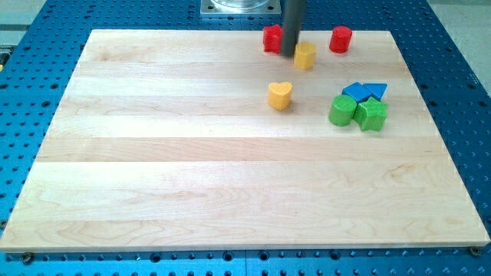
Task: Move the red star left to the heart
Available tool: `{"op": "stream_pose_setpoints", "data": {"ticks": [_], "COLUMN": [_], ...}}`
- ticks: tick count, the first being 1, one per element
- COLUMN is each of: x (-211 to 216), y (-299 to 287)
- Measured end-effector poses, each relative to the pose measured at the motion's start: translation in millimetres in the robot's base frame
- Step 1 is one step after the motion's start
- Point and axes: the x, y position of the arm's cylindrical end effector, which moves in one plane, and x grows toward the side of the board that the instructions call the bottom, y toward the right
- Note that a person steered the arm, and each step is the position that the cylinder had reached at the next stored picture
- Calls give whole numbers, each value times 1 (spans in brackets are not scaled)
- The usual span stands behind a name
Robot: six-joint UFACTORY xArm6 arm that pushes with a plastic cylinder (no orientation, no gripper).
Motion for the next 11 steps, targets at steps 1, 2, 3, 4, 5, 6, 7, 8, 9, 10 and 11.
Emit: {"op": "stream_pose_setpoints", "data": {"ticks": [1, 2, 3, 4, 5, 6, 7, 8, 9, 10, 11], "x": [-1, -36, -63, -49, 6, -51, -44, 25, 56, 41, 78], "y": [18, 59, 44, -18, -114, -106, -179, -145, -108, -96, -89]}}
